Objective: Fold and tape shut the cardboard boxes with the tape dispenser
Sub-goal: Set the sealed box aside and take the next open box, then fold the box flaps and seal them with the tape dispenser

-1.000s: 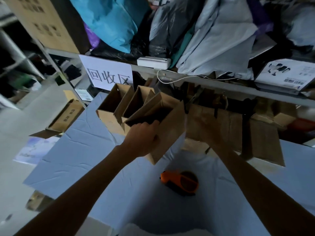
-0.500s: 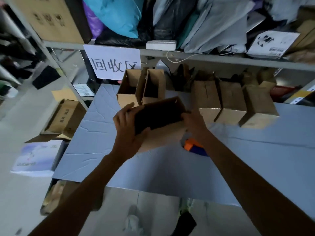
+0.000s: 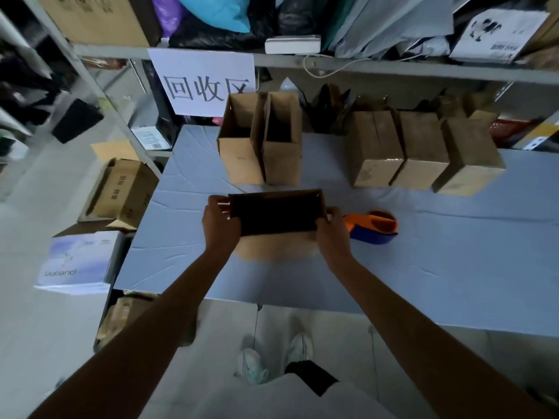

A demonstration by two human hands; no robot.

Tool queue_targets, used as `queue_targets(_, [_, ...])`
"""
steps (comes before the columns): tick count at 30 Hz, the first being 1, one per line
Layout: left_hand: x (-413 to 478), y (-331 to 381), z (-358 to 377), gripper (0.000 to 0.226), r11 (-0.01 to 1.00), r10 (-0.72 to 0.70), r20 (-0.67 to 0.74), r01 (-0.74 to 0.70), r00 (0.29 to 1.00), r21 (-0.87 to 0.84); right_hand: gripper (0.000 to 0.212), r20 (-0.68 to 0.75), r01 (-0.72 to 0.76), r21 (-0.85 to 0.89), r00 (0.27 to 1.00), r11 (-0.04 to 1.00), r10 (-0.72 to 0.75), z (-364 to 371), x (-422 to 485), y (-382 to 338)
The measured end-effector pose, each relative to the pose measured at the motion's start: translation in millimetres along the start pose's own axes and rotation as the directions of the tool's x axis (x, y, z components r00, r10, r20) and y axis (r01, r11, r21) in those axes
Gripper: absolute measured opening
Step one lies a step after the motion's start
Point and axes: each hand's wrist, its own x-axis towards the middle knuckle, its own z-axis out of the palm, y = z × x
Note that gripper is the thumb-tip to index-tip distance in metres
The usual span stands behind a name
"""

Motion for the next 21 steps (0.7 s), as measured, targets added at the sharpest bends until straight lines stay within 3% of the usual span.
queue_targets(3, [3, 5, 3, 0.053, 0.998, 0.064, 0.034, -0.064, 0.997, 0.024, 0.028, -0.004, 0.148, -0.052, 0.989, 0.988, -0.148, 0, 1, 2])
queue_targets(6, [12, 5, 8, 0.042, 0.995, 0.097, -0.003, -0.097, 0.995, 0.035, 0.025, 0.023, 0.218, -0.14, 0.976, 0.966, -0.217, 1, 7, 4])
queue_targets(9, [21, 0, 10, 0.031, 0.988, 0.124, 0.002, -0.123, 0.992, 0.094, 0.023, 0.049, 0.183, -0.17, 0.983, 0.968, -0.178, 3, 12, 7])
queue_targets(14, [37, -10, 12, 0.035, 0.975, 0.164, 0.098, -0.176, 0.982, 0.134, 0.025, 0.054, 0.256, -0.163, 0.967, 0.953, -0.25, 9, 20, 7])
queue_targets(17, [40, -22, 7, 0.028, 0.985, 0.139, 0.133, -0.151, 0.981, 0.088, 0.021, 0.018, 0.212, -0.134, 0.977, 0.968, -0.212, 18, 24, 10])
queue_targets(21, [34, -36, 0, 0.016, 0.996, 0.085, 0.245, -0.089, 0.966, 0.006, 0.011, 0.038, 0.27, -0.169, 0.963, 0.948, -0.268, 25, 25, 18])
